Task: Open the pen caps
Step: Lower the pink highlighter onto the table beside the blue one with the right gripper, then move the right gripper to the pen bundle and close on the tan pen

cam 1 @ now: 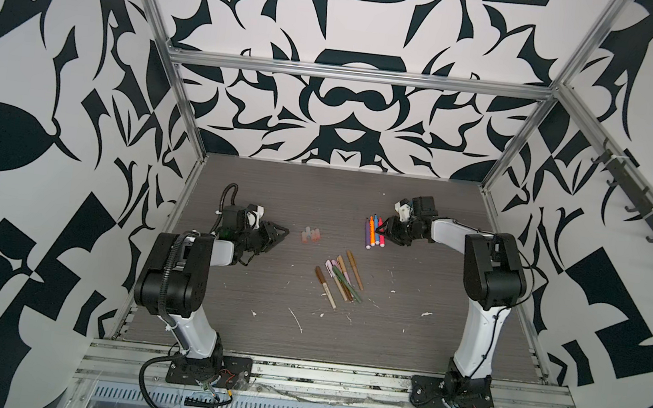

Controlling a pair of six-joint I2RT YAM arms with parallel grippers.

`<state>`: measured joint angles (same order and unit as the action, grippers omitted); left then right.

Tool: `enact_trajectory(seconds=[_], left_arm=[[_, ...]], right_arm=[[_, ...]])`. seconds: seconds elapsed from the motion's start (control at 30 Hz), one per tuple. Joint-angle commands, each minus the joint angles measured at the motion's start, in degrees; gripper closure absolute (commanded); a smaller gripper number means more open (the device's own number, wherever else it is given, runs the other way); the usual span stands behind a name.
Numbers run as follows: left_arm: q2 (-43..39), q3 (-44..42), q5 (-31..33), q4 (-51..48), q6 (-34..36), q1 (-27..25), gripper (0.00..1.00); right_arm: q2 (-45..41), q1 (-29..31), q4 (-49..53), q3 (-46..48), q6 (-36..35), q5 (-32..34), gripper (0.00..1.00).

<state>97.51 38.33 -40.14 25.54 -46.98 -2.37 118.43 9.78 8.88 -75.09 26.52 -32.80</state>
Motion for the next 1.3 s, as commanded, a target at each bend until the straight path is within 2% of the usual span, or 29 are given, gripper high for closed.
enact_trajectory(seconds=[0.0, 0.17, 0.37, 0.53, 0.63, 0.73, 0.8, 0.93, 1.07, 1.27], left_arm=[[0.64, -0.4, -0.9, 0.74, -0.22, 0.16, 0.63], [0.79, -0.34, -0.9, 0.65, -0.26, 0.11, 0.63], [0.7, -0.36, -0.84, 0.48, -0.22, 0.15, 0.63], [0.83, -0.15, -0.73, 0.25, -0.24, 0.16, 0.63], [1.01, 0.02, -0.73, 0.13, -0.22, 0.15, 0.63], [1.19, 0.18, -0.64, 0.04, -0.3, 0.16, 0.63], [1.39, 0.3, -0.53, 0.04, -0.39, 0.12, 0.63], [0.94, 0.03, 0.01, 0.04, -0.57, 0.12, 0.63], [0.56, -0.21, 0.53, -0.1, -0.58, 0.17, 0.63], [0.91, 0.0, 0.35, -0.37, -0.57, 0.17, 0.63]], right_arm=[[0.57, 0.11, 0.26, -1.11, 1.21, -1.45, 0.56], [0.17, 0.09, 1.19, -1.29, 0.9, 0.03, 0.54], [-4.21, -0.72, 3.04, 1.5, 0.06, 6.82, 0.39], [-13.89, -0.66, 4.05, 8.76, -2.16, 10.22, 0.38], [-22.55, 0.39, 4.07, 15.63, -2.26, 9.92, 0.46], [-31.87, 6.46, 5.01, 23.02, -2.32, 12.5, 0.52], [-35.93, 13.81, 6.21, 26.04, -1.87, 14.94, 0.56], [-37.37, 25.54, 4.86, 28.88, 0.85, 17.14, 0.58], [-33.37, 29.73, 0.52, 29.12, 3.16, 15.83, 0.6], [-26.52, 30.6, -0.79, 25.64, 3.7, 15.41, 0.6]])
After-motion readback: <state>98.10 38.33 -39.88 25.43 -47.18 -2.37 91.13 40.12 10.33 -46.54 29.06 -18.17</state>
